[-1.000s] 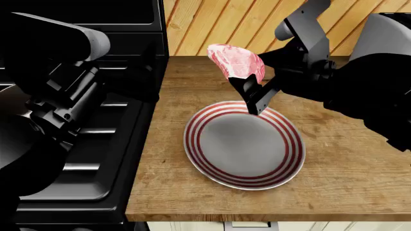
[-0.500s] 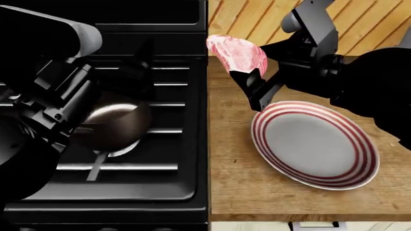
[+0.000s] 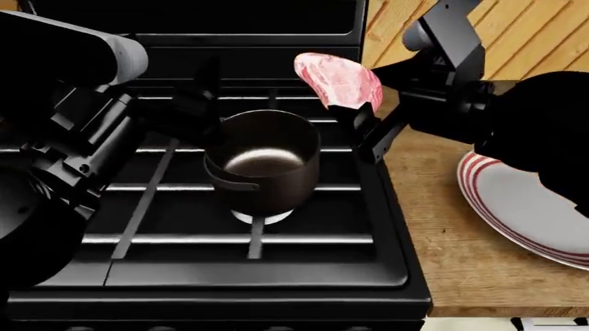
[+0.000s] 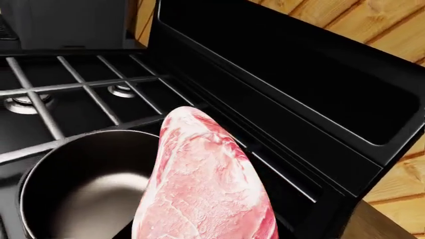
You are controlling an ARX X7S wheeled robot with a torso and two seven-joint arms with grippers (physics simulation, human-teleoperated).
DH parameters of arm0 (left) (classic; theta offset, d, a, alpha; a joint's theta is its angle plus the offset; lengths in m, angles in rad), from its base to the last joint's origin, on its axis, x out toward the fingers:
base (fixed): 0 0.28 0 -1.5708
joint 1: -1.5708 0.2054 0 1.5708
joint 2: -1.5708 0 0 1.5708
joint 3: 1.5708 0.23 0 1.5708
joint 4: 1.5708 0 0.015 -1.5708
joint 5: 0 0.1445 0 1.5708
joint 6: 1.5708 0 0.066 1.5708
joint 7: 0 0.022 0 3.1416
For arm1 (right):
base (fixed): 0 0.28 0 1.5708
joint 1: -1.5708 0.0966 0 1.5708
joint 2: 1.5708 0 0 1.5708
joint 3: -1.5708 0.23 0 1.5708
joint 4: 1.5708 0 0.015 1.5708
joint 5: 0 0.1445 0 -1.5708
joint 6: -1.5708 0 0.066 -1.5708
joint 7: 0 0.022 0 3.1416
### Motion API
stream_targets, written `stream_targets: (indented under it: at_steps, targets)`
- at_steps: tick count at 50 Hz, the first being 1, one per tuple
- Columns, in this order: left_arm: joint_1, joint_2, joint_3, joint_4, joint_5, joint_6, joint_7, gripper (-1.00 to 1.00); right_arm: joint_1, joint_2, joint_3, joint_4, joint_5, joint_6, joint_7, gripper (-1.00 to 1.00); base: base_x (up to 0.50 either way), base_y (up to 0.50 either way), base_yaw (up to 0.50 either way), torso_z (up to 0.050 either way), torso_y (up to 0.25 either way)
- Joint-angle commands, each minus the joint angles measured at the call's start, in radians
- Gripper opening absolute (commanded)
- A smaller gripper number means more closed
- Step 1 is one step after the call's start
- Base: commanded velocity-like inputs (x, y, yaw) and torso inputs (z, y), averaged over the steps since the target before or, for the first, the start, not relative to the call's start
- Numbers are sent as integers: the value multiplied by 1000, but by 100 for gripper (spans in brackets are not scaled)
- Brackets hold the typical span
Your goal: Frozen meat rests on a plate on the counter. Retrieve the meat and place it in a pot on a burner. Then turn the burner on.
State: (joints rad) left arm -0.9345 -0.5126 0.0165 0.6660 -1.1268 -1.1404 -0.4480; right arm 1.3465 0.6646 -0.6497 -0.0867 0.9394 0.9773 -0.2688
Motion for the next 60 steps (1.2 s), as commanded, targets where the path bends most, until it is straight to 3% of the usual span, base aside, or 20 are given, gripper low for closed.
stream_targets:
  at_steps: [1,19,31,42,60]
  targets:
    - [-4,-1,0,6,-19,-6,-18,100,1,6,0,-12,-17,-7,-14,-100,0,500,0,0,0]
    - [-15,-4,7,5,-38,-10,-36,100,-1,6,-3,-5,-18,-15,-20,-100,0,487,0,0,0]
    - [1,-10,19,-5,-10,19,-9,100,17,2,-42,-7,-42,5,-25,-100,0,0,0,0,0]
    - [15,-13,10,-8,-11,38,-5,100,161,-66,-95,129,-4,187,-62,-100,0,0,0,0,0]
    - [30,-9,-2,-13,-20,66,-2,100,331,-65,-212,207,-55,266,-192,-100,0,0,0,0,1]
